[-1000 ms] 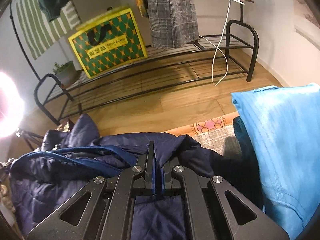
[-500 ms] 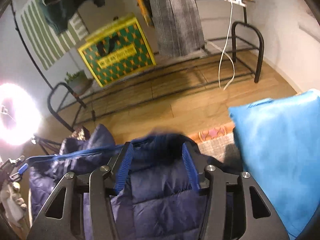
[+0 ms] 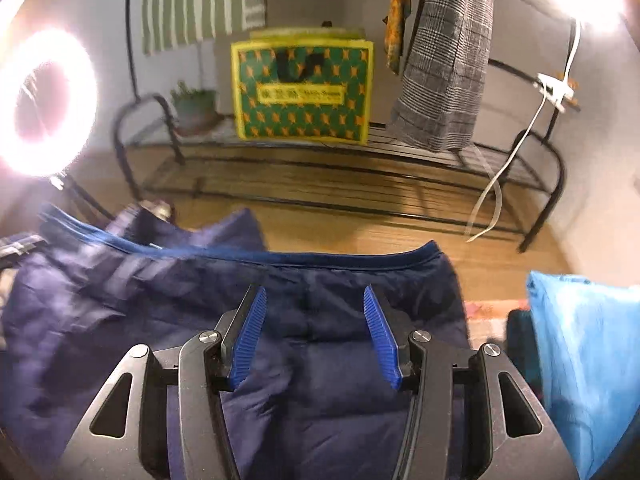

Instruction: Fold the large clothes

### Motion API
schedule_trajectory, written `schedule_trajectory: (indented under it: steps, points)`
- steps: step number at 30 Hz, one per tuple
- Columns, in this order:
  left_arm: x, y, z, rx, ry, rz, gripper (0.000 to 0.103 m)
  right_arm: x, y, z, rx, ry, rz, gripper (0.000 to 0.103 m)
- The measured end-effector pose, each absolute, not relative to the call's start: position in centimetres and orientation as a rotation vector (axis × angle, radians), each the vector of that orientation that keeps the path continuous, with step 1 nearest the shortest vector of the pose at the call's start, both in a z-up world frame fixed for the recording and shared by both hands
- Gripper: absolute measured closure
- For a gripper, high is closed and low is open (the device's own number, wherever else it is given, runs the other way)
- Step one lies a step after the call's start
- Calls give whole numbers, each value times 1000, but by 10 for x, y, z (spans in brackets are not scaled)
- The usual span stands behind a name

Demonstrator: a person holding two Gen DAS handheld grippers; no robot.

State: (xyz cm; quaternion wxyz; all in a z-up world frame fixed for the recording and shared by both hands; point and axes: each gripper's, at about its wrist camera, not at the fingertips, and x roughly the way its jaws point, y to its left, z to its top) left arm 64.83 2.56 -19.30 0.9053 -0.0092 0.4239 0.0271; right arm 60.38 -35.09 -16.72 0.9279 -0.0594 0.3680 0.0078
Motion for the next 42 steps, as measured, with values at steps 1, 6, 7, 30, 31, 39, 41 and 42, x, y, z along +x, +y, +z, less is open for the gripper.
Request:
schedule_trajectory:
  steps: [1, 6, 7, 30, 31, 39, 41, 42]
  points:
    - [651, 30, -200, -28, 882, 69, 48, 608, -354, -171, -138, 761, -13, 53]
    - [657, 42, -217, -81, 898, 74, 46, 628, -395, -200, -65, 852, -145, 54]
    - [659, 41, -217, -76, 902, 76, 46, 631, -402, -204, -40, 868, -151, 54]
    - [575, -139, -194, 239, 855, -176, 46, 370, -449, -113, 301, 804, 79, 51]
    - [576, -137, -205, 241, 884, -171, 46, 363, -453, -113, 307, 801, 74, 51]
    - [551, -125, -174, 178, 857, -181, 49, 334, -476, -135, 408, 842, 61, 50]
    - [525, -124, -159, 165, 825, -218, 49, 332, -477, -150, 448, 867, 67, 48]
    - [509, -124, -155, 168, 817, -237, 49, 333, -478, -159, 471, 880, 62, 47]
